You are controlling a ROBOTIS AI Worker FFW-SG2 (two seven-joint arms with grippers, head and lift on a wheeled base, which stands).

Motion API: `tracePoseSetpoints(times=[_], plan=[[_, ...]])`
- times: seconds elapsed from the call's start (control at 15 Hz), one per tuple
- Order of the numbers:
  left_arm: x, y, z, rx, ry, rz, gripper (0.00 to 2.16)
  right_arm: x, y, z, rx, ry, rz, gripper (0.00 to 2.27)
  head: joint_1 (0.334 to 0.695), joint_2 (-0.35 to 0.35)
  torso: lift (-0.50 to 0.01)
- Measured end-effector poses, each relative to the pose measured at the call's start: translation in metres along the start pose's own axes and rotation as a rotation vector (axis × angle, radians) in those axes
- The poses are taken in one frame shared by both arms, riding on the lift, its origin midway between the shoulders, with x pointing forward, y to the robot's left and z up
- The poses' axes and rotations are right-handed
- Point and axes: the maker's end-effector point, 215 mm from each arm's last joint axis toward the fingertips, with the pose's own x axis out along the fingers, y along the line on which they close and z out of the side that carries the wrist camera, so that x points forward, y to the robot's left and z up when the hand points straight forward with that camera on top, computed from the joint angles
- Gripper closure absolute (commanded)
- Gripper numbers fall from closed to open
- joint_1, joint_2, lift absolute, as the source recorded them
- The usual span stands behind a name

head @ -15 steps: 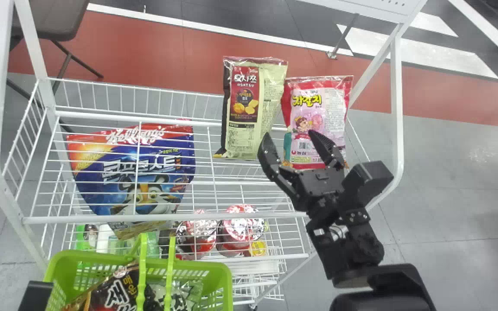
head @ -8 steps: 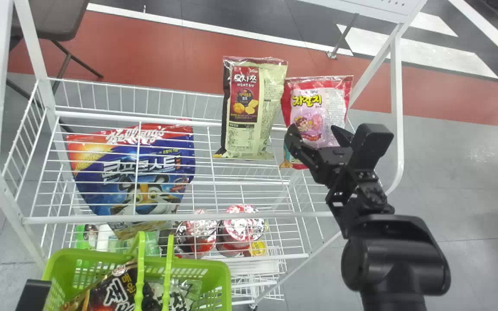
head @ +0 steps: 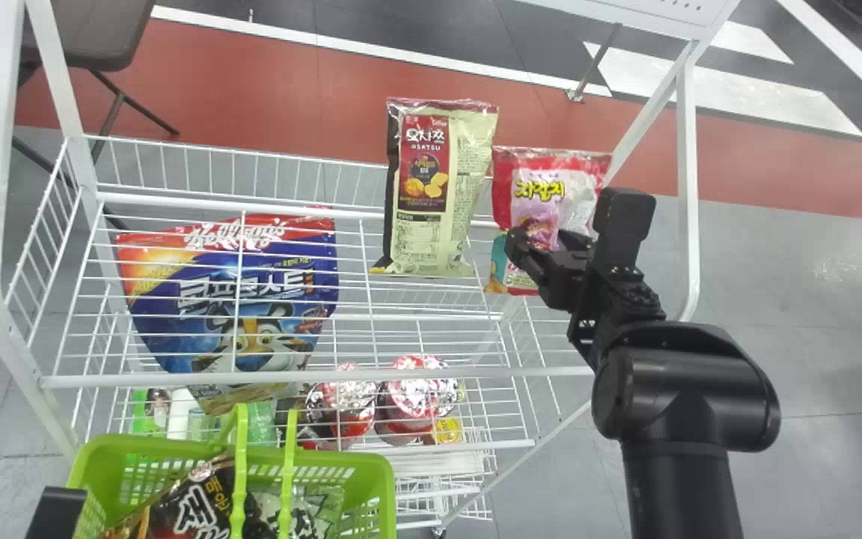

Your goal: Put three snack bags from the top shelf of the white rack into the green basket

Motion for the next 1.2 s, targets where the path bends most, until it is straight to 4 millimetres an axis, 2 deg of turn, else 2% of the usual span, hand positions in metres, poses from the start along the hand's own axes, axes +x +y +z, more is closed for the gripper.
tracePoseSetpoints(times=[0.13,0.6,0.73,1.0,1.2], plan=[[0.0,0.001,0.001,0.001,-0.001,0.002,2.15,-0.007,-0.002,-0.002,0.019,-0.01,-0.016,2.02,0.695,-0.35,0.0],[-0.003,0.0,0.001,0.0,-0.007,0.0,2.15,-0.028,-0.011,0.027,0.078,-0.136,-0.087,2.02,0.695,-0.35,0.0],[-0.004,0.001,0.001,-0.002,-0.01,0.001,2.15,-0.04,-0.008,0.036,0.095,-0.172,-0.068,2.02,0.695,-0.35,0.0],[-0.01,0.006,0.007,-0.002,-0.028,0.018,2.15,-0.093,0.016,0.053,0.128,-0.237,0.021,2.01,0.695,-0.35,0.0],[-0.02,0.007,0.013,-0.007,-0.051,0.022,2.15,-0.138,0.046,0.044,0.16,-0.216,0.13,2.01,0.695,-0.35,0.0]])
